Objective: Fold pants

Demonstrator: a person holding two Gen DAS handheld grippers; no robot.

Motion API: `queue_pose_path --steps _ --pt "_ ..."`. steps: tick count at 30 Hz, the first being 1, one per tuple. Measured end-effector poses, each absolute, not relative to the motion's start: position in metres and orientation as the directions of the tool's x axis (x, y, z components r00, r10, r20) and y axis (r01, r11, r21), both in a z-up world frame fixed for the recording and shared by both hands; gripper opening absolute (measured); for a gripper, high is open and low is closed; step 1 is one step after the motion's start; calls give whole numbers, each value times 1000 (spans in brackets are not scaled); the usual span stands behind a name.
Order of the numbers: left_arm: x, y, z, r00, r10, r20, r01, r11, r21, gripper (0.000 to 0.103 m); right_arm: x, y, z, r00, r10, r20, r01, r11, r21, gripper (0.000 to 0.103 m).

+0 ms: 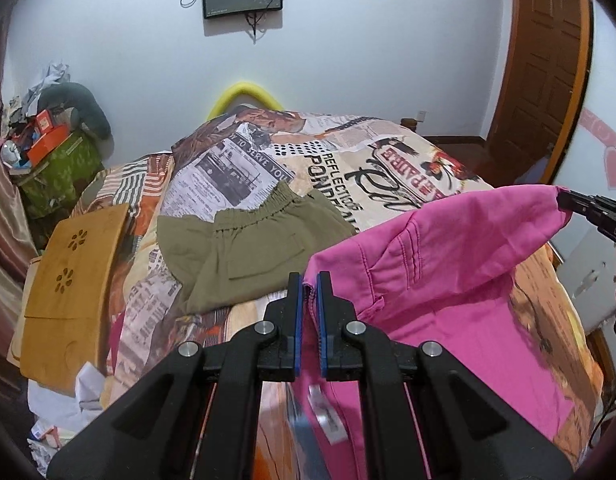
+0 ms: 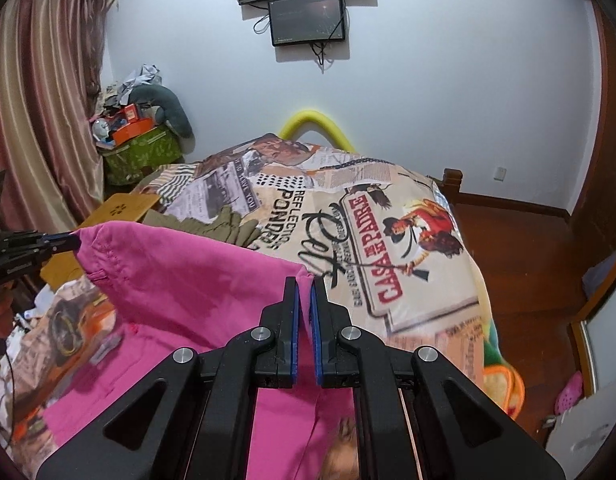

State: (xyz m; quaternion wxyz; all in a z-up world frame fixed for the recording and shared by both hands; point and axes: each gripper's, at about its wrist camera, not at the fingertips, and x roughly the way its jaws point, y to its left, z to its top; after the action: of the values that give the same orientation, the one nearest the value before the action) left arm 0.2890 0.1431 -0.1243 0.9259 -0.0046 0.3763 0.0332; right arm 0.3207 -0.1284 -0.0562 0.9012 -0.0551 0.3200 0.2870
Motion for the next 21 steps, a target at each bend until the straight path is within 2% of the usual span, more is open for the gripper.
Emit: queue_pose_path --steps 13,21 --pt "212 125 -153 666 41 -745 -57 998 4 7 244 -153 -78 592 492 -638 -553 824 121 5" --pt "172 112 -188 605 8 -796 -11 1000 1 7 204 -167 -115 540 459 -705 -543 830 125 5"
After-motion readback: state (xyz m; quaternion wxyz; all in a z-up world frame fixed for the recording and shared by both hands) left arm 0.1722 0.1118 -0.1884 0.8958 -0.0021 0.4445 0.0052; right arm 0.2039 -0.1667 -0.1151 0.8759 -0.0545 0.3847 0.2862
